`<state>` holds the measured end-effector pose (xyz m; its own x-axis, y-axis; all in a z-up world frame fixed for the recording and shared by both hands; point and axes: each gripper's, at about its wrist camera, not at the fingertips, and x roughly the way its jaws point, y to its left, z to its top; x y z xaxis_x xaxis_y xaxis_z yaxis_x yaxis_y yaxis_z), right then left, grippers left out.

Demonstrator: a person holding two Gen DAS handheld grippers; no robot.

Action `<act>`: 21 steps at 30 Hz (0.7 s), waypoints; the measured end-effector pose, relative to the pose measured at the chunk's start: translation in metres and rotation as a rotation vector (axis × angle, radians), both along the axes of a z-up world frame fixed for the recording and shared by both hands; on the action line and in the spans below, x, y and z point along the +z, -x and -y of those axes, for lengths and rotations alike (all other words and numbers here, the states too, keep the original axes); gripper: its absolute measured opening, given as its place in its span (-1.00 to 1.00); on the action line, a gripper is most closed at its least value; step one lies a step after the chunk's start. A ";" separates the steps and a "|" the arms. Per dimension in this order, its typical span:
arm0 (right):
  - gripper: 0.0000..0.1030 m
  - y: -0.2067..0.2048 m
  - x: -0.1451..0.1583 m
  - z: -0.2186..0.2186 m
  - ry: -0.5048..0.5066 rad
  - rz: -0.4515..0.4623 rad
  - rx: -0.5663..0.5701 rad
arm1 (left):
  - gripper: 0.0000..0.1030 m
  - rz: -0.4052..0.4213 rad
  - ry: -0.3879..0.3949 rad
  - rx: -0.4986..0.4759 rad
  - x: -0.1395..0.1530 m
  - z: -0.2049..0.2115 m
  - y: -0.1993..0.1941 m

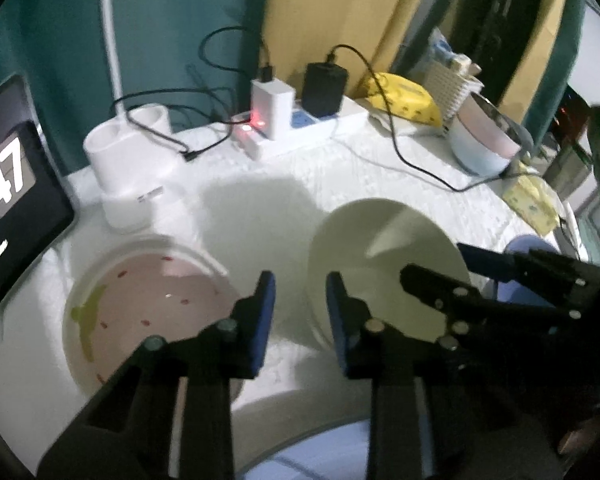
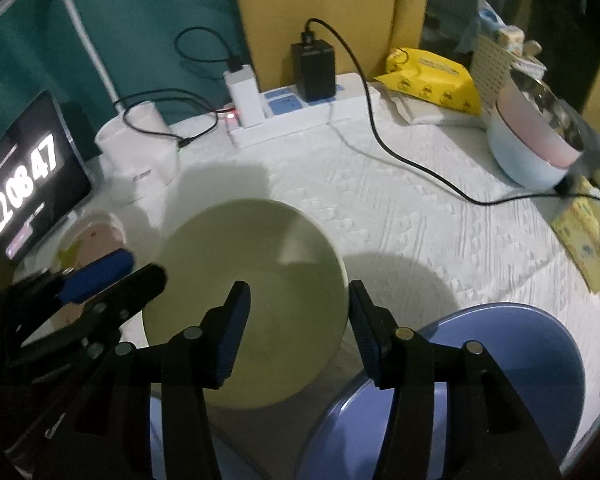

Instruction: Organize plates and bowls

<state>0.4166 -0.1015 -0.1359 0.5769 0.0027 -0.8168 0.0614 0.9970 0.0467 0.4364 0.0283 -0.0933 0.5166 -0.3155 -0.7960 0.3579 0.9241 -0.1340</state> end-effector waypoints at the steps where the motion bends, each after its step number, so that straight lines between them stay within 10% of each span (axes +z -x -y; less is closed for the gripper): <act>1: -0.08 0.001 0.000 0.001 0.013 -0.001 0.008 | -0.51 -0.001 -0.010 -0.022 -0.002 0.005 0.001; 21: -0.69 0.011 0.000 0.000 0.038 0.045 -0.004 | -0.61 0.050 -0.044 0.017 -0.007 0.003 0.014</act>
<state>0.4058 -0.1019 -0.1357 0.6132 -0.0300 -0.7893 0.0639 0.9979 0.0118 0.4227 0.0250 -0.1002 0.5610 -0.2717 -0.7820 0.3477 0.9346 -0.0753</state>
